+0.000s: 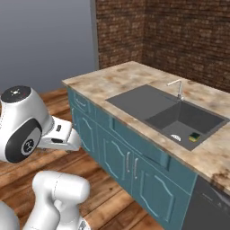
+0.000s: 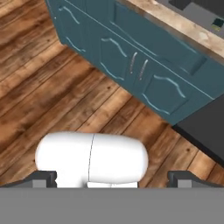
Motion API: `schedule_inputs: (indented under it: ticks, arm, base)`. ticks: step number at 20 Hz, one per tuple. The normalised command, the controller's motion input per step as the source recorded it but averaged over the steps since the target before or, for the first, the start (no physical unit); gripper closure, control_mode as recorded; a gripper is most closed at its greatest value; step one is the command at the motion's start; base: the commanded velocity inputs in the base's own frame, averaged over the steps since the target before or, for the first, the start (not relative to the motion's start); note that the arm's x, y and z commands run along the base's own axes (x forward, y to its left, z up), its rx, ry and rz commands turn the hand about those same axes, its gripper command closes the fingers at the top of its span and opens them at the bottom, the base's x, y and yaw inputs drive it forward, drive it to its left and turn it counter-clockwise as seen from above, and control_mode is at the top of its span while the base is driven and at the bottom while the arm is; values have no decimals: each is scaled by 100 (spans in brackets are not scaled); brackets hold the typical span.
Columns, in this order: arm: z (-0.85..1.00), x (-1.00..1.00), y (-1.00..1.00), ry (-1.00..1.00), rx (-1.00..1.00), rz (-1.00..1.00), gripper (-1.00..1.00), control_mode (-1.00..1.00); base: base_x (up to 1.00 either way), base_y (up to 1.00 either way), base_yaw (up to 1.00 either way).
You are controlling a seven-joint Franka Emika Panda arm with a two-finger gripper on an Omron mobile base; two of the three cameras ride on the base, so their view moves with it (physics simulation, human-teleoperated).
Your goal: Pick up the sponge and sponge from the sink, and place them back in the cabinet, and close the cabinet doors.
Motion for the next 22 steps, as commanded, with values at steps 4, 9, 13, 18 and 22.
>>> schedule_inputs:
  ticks: [4,9,13,18,22]
  arm:
    - [0,0,0,0,0,0,-100,100]
    - [0,0,0,0,0,0,-100,100]
    - [0,0,0,0,0,0,-100,100]
    - [0,0,0,0,0,0,-100,100]
    - [0,0,0,0,0,0,-100,100]
  base:
    - [52,17,-29]
    - [49,8,-33]
    - [48,0,-35]
    - [50,0,-36]
    - [55,0,-35]
